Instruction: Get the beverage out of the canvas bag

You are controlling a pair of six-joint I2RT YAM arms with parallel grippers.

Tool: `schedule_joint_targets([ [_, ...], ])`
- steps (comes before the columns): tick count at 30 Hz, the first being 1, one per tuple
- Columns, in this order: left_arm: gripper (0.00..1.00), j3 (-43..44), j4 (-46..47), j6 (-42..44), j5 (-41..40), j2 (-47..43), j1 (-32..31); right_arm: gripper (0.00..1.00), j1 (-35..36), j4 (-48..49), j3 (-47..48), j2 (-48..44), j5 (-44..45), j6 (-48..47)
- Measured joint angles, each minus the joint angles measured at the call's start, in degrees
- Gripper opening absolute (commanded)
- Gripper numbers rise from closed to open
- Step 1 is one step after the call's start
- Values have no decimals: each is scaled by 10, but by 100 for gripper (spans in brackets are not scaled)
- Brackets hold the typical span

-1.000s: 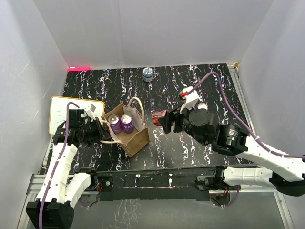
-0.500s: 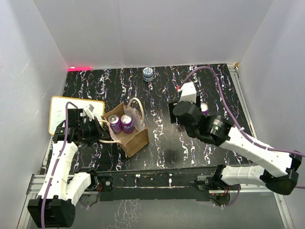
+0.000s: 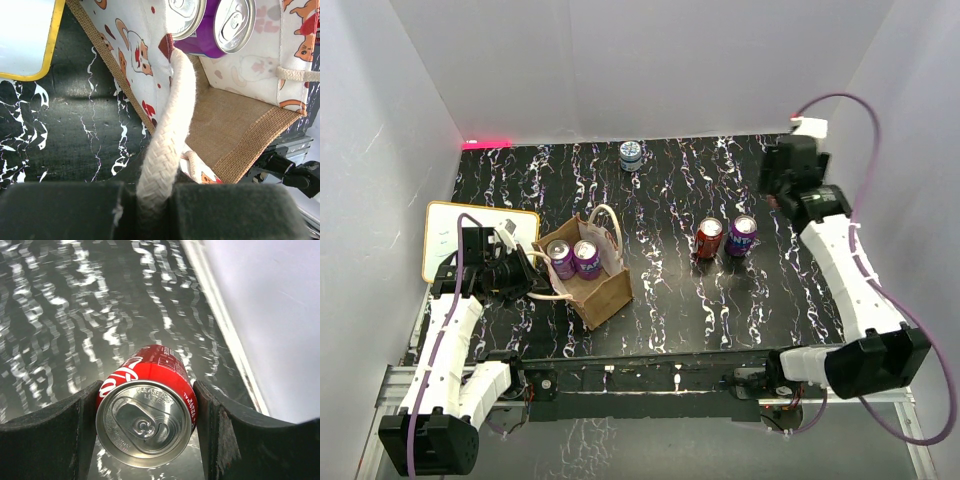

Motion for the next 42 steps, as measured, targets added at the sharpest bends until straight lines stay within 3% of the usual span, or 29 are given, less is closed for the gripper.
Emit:
schedule_joint_targets([
  [5,0,0,0,0,-2,0,0,7,-165,2,-4,17,-57,1],
  [10,0,-3,0,0,-1,1,1,7,-230,2,-33,29,-113,23],
  [26,0,-7,0,2,3,-28,2,7,-241,38,-182,24,-191,48],
  [42,0,-7,0,2,8,-33,2,8,-241,106,-210,55,-250,30],
])
